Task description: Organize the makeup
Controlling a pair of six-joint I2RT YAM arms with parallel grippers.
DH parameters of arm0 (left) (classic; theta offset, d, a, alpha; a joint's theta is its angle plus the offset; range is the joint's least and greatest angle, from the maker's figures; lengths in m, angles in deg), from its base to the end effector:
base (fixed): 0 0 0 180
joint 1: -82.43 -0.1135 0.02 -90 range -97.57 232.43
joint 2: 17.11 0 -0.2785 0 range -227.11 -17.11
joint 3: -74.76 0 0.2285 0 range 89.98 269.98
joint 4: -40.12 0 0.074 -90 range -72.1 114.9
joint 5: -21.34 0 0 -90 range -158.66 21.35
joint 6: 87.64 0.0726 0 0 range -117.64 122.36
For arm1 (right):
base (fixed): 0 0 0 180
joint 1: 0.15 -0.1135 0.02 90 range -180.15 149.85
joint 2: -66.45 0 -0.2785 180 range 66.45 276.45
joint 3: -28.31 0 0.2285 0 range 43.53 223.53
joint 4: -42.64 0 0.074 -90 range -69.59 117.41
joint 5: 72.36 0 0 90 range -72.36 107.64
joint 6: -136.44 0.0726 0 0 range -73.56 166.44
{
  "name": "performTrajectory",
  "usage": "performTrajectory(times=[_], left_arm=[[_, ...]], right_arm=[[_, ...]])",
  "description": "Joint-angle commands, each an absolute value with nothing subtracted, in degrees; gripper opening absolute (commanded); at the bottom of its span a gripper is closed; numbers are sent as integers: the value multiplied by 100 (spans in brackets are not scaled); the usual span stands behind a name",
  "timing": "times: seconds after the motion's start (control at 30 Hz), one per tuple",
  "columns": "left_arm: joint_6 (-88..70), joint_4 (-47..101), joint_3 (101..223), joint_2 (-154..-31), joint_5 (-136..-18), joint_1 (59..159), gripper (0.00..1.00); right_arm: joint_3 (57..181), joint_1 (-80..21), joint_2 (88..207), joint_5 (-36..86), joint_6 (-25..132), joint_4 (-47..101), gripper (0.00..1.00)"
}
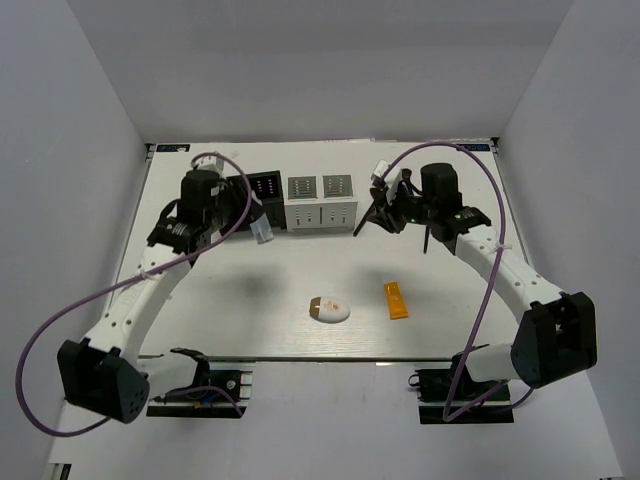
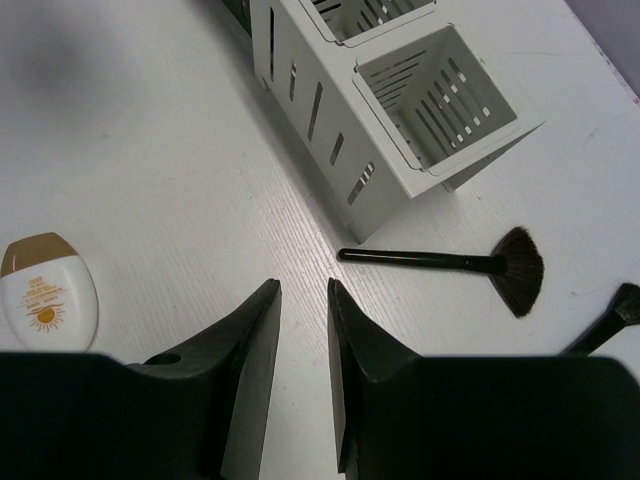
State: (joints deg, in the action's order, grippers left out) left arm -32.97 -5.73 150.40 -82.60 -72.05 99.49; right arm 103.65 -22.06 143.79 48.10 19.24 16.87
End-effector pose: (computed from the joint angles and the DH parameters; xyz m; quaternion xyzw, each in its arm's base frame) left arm 0.2361 -0.0770 0.3217 -0.1279 0.8803 -0.2250 0.3977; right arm 0.2722 0.1491 0.3136 -0.4668 0.6949 0.2017 0.5085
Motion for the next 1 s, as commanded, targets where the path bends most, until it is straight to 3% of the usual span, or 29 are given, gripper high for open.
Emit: performTrajectory(times=[0.0, 0.3, 0.47, 0.8, 0.97], left_arm=[[-3140, 441, 15711, -8836, -7385, 9966, 0], [-2832, 1250, 17215, -10525, -5971, 9966, 0], [-2446, 1435, 17383, -11018, -5355, 9966, 0], [-2278, 1321, 17234, -11388, -5240, 10019, 0], [-2322, 1269, 17049, -11370, -5301, 10019, 20]], right_arm=[[10374, -2150, 14230, 4963, 1990, 1783, 31], [10146, -2106, 14055, 4884, 1954, 1836, 31], [10005, -2054, 13958, 4849, 1928, 1836, 31], [10013, -1992, 14028, 4901, 1910, 1836, 32], [10066, -2001, 14081, 4980, 1858, 1784, 35]])
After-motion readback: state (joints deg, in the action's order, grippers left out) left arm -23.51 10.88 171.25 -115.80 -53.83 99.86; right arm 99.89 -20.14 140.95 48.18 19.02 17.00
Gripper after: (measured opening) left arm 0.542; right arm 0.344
